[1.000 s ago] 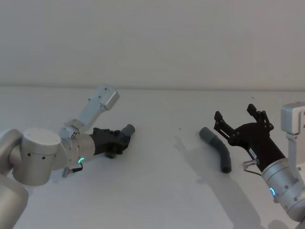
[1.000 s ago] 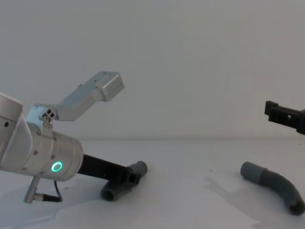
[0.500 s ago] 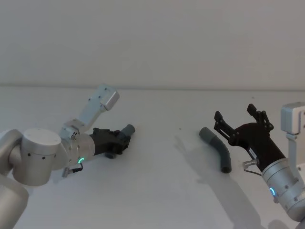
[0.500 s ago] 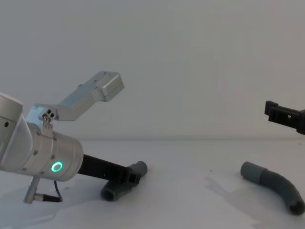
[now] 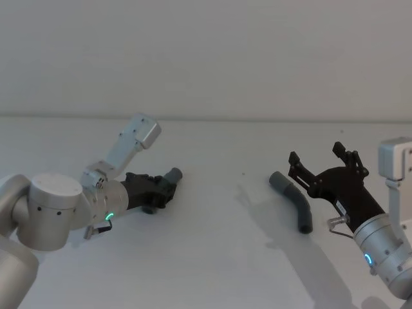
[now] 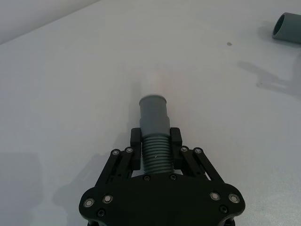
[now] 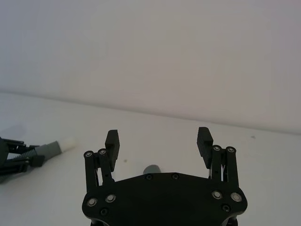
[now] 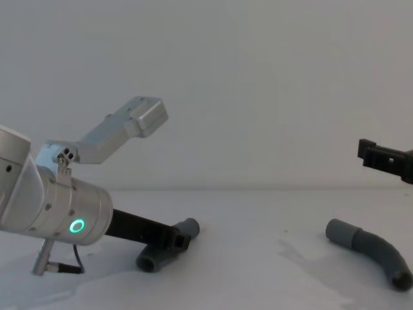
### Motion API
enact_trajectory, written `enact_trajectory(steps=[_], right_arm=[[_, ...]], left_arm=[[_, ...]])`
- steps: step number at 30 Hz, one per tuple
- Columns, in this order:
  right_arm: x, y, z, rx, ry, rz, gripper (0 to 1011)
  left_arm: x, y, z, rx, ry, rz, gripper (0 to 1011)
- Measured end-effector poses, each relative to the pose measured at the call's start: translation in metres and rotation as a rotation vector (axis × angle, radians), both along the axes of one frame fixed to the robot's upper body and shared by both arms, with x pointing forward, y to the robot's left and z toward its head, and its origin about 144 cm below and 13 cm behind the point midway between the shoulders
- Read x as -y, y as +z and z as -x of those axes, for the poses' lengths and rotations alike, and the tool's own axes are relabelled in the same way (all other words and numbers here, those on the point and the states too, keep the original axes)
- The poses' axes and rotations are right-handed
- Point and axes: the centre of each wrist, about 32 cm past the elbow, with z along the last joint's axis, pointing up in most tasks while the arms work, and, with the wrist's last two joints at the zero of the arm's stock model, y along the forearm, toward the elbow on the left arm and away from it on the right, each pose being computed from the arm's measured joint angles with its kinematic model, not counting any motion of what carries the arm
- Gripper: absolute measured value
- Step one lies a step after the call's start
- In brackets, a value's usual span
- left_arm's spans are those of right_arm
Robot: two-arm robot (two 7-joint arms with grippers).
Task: Use both hands to pick up one end of the pipe from the table, align the ends, and insert them.
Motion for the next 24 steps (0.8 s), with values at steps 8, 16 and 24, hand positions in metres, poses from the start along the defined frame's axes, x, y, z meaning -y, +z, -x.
enact_trajectory(steps=[8,16,24], right_arm=[[0.002,0.007,0.002,-0.067,0.008,0.008,1001],[0.006,0.016,0.001,-0.180,0.024,0.030,1001],[0.008,0.019,-0.004,-0.263,0.038,0.055,1001]], left_arm=[[0.000,0.000,0.000,0.000,0.000,0.000,341],[0.000,0.000,0.000,0.000,0.000,0.000,342],[0.000,0.000,0.000,0.000,0.000,0.000,341]])
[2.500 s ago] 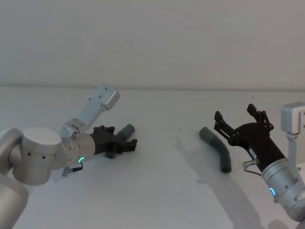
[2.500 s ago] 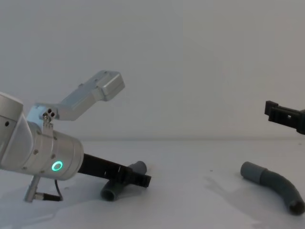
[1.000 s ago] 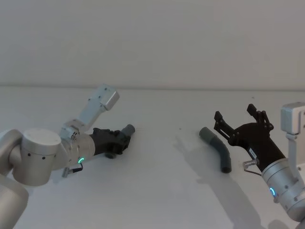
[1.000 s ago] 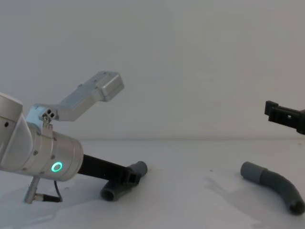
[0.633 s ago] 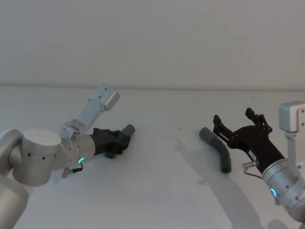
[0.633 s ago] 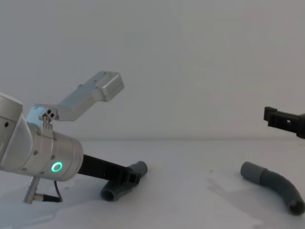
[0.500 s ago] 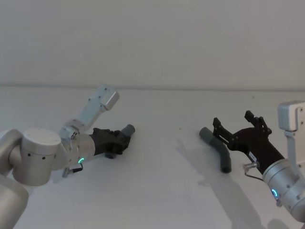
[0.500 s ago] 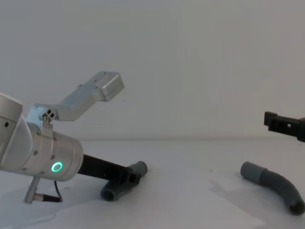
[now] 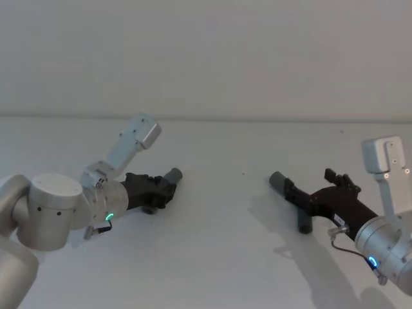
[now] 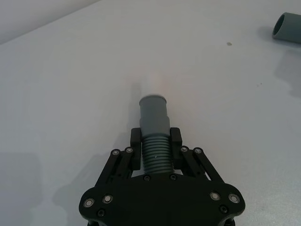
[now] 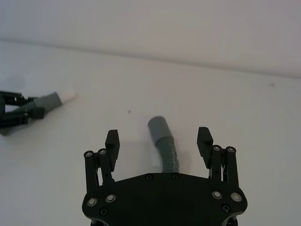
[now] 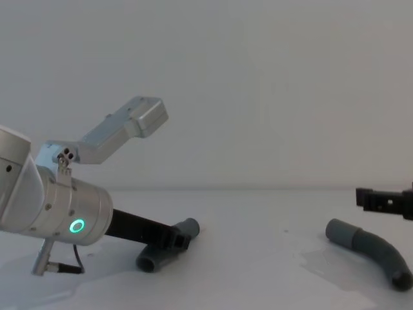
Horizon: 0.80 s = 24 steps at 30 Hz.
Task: Use both hands to pick up one end of the pipe from the table, align the ends, and insert them.
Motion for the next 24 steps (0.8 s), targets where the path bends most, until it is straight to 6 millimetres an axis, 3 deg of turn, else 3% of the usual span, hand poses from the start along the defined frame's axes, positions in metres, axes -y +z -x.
enact_trajectory(steps=[24], right_arm=[[-0.002,-0.013,-0.027,-0.096,0.034,0.065,1001]], left_arm=[[0.000,0.000,0.000,0.000,0.000,0.000,342]])
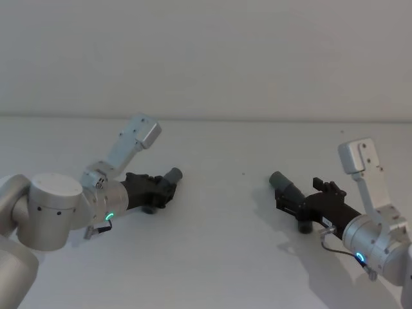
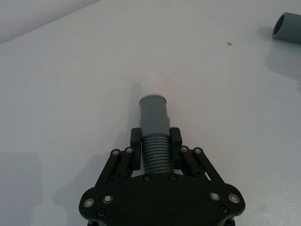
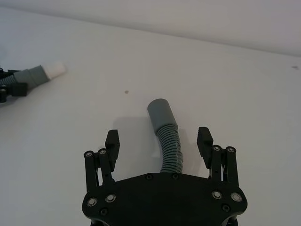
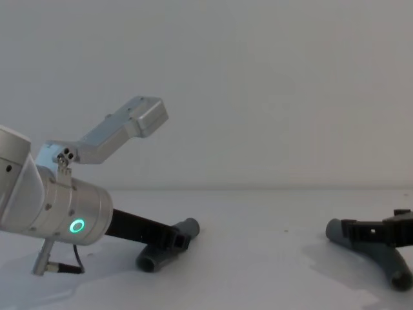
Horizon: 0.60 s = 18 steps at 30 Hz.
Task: Use both hands to pick up one end of the pipe from the table, align the ends, and insert them.
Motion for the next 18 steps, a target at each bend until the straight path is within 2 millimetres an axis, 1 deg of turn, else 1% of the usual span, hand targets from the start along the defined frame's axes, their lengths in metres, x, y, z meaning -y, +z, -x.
enact_trajectory(steps=[18], right_arm=[[0.000,-0.008,-0.013,-0.037,-0.018,0.019,1001]], left_arm=[[0.000,0.000,0.000,0.000,0.000,0.000,342]])
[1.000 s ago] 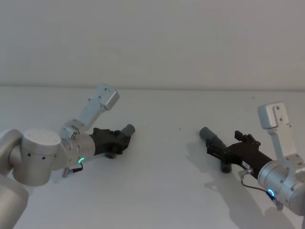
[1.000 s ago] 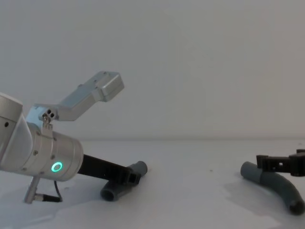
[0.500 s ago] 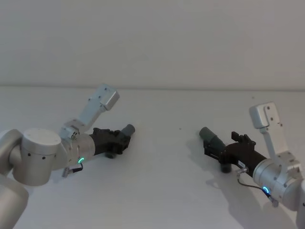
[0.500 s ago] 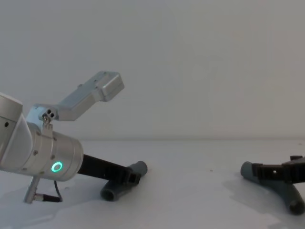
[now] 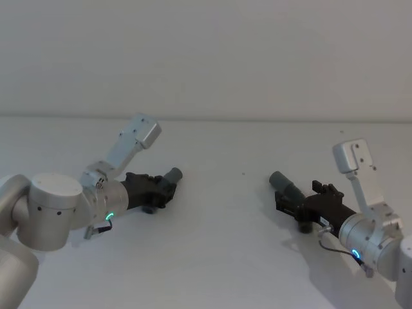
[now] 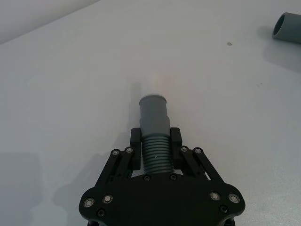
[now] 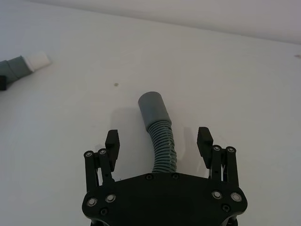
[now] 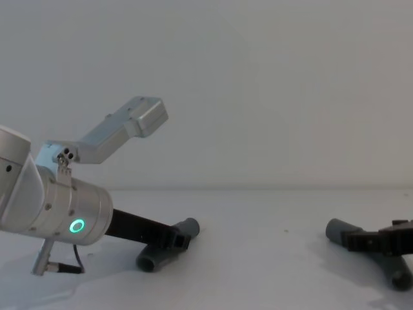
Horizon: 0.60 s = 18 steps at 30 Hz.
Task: Use both hands to pick up one end of the pipe from the table, align the ends, and insert them.
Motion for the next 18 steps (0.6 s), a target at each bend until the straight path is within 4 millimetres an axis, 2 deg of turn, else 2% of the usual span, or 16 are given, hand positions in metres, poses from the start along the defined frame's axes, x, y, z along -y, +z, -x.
enact_trajectory(steps=[18], right_arm=[[-0.0011,-0.0002,-0.0058,-0.023,-0.015,0.004,1001]], left_arm=[[0.0000,0.0000,0.0000,0.000,0.000,0.000,341]])
